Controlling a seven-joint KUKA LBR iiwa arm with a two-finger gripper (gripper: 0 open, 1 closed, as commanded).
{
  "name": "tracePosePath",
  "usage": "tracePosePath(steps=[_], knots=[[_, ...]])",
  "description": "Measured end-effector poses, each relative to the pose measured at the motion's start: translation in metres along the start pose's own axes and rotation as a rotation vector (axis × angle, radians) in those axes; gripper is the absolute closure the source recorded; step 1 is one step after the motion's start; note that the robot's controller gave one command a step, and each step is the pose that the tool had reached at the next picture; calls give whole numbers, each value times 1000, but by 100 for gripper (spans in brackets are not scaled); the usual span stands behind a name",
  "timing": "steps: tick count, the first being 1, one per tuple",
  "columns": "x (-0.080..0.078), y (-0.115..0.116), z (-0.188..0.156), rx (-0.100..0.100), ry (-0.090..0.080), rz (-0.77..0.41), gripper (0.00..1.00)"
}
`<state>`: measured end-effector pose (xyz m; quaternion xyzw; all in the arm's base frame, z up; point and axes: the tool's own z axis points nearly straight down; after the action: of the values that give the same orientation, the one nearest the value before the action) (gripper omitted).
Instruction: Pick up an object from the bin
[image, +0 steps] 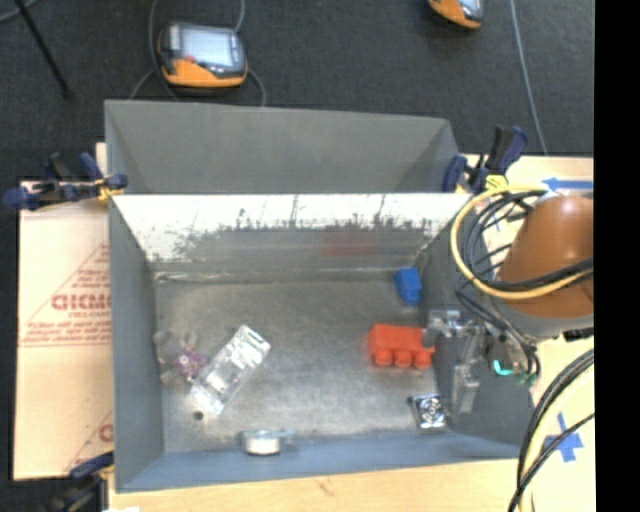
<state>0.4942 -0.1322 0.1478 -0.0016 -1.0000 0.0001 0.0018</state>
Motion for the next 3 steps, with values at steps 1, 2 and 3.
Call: tracePosePath(steps=[1, 2, 3], knots=[[-65, 28, 75, 6, -19, -147, 0], [-81, -21, 74, -10, -12, -634, 0], [-83, -24, 70, -4, -15, -634, 100]])
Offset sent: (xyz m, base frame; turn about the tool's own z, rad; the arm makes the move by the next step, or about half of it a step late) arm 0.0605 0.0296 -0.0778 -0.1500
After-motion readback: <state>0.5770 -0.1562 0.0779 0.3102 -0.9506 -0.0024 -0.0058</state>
